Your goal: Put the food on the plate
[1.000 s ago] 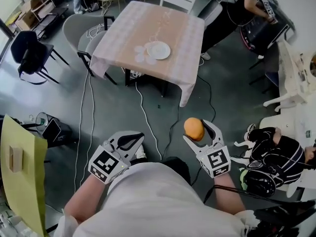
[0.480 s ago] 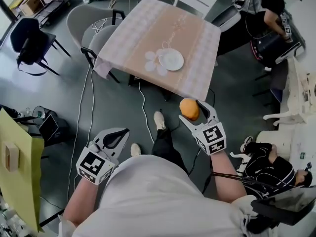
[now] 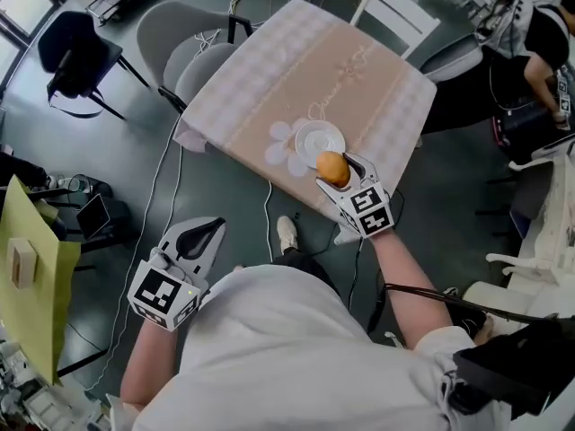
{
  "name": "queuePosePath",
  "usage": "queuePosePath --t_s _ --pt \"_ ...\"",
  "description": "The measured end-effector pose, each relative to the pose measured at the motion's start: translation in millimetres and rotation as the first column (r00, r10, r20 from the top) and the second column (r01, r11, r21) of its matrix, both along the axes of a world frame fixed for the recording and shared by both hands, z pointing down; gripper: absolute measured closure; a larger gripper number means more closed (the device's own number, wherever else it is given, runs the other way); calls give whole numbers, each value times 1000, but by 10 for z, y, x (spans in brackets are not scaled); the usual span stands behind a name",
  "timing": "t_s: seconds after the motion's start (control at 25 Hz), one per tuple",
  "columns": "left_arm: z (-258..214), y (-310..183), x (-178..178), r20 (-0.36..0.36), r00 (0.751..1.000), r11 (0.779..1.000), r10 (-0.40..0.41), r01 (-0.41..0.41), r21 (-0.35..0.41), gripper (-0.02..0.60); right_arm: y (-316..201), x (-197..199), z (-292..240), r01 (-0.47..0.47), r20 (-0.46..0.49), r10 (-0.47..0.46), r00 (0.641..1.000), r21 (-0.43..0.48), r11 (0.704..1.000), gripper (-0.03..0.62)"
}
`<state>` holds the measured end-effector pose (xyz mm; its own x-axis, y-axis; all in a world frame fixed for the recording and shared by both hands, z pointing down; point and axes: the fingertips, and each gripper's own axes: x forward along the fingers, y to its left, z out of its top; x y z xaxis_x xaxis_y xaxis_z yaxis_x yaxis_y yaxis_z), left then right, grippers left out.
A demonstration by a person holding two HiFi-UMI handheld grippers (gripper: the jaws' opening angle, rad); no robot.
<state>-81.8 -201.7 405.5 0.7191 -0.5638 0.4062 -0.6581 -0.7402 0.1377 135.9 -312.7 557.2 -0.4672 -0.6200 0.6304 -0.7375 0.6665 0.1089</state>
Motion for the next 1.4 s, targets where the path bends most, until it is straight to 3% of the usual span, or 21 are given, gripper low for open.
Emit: queuePosePath --t_s 0.28,0.6,1.04,1.4 --pt "47 -353 302 56 993 995 -101 102 -24 572 -728 198 710 78 -25 -81 996 -109 991 240" --pt "122 -491 332 95 978 979 -188 195 -63 572 -1027 49 1134 158 -16 -163 987 -160 974 239" --pt "152 -570 333 102 973 974 -207 215 -76 572 -1118 -24 1128 187 17 -186 982 -110 976 240" --pt "168 -531 348 99 979 979 -177 186 -88 572 -1038 9 1158 165 -53 -175 983 -157 974 238"
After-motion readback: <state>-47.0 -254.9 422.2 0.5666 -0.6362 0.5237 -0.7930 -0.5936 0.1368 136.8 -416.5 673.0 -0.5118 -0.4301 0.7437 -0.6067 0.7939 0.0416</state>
